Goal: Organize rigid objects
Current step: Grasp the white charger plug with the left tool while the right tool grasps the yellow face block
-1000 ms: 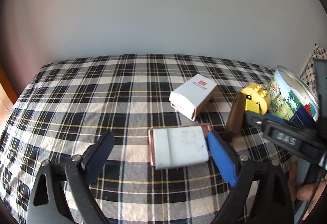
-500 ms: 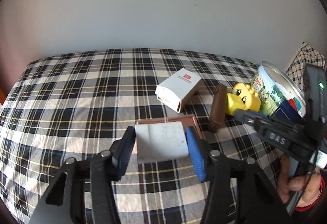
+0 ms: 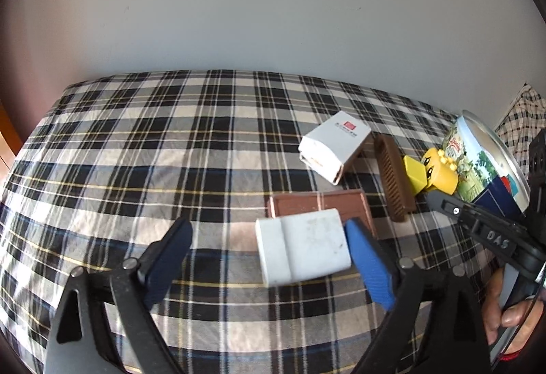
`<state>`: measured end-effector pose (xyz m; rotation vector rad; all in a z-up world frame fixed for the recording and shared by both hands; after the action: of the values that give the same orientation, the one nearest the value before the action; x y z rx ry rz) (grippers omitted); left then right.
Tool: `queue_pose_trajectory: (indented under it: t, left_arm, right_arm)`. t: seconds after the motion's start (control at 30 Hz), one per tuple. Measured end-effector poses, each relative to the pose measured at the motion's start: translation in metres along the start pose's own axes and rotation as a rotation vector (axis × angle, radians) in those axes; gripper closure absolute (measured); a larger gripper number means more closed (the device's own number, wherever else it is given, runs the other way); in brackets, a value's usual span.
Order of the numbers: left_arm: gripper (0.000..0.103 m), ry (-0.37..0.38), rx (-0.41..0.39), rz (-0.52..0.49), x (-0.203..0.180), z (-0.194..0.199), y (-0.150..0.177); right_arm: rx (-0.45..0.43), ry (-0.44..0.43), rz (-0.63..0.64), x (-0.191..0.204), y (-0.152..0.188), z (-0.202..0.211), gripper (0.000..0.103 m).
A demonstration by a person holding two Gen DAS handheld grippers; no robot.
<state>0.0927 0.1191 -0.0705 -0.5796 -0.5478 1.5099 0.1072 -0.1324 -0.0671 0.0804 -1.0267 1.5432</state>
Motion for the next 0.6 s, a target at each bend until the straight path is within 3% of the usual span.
queue_pose_trajectory:
  t: [0.17,0.3,0.37,0.4,0.43,0.5,0.6]
  left_arm:
    - [0.001,-0.051,0.006,-0.037,0.014,-0.001,0.003]
    - [0.002,-0.05,-0.002,-0.073,0.015,0.004,0.004]
    - [0.002,-0.045,-0.021,-0.109,0.01,0.01,0.006]
    - [0.002,-0.045,-0.028,-0.124,0.007,0.012,0.006]
    - [0.002,-0.046,-0.036,-0.142,0.005,0.014,0.007]
    - [0.002,-0.053,-0.027,-0.151,0.004,0.013,0.008]
    - [0.002,-0.041,-0.005,-0.166,0.002,0.012,0.011]
  right_arm:
    - [0.026,-0.114,-0.003,0.007,0.002,0.013,0.098]
    - [0.01,-0.129,0.025,0.023,0.006,0.018,0.096]
    - [-0.01,-0.121,0.022,0.022,0.007,0.024,0.09]
    - [-0.028,-0.109,0.014,0.019,0.008,0.028,0.077]
    - [-0.041,-0.101,0.009,0.017,0.01,0.032,0.053]
    - [-0.088,-0.083,-0.006,0.012,0.009,0.039,0.031]
    - [-0.145,-0.058,-0.017,0.006,0.002,0.048,0.031]
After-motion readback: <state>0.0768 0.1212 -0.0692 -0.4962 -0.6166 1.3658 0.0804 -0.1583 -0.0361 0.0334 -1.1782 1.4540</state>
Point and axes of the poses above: each gripper's, at about its wrist camera, not at the fingertips, and z roughly against the way its jaws point, x to its left, y to its underside, the point moved 4 cm from there along -z, roughly the way its jaws point, and after that the axes turned 9 degrees about -y, right-handed, at the moved point
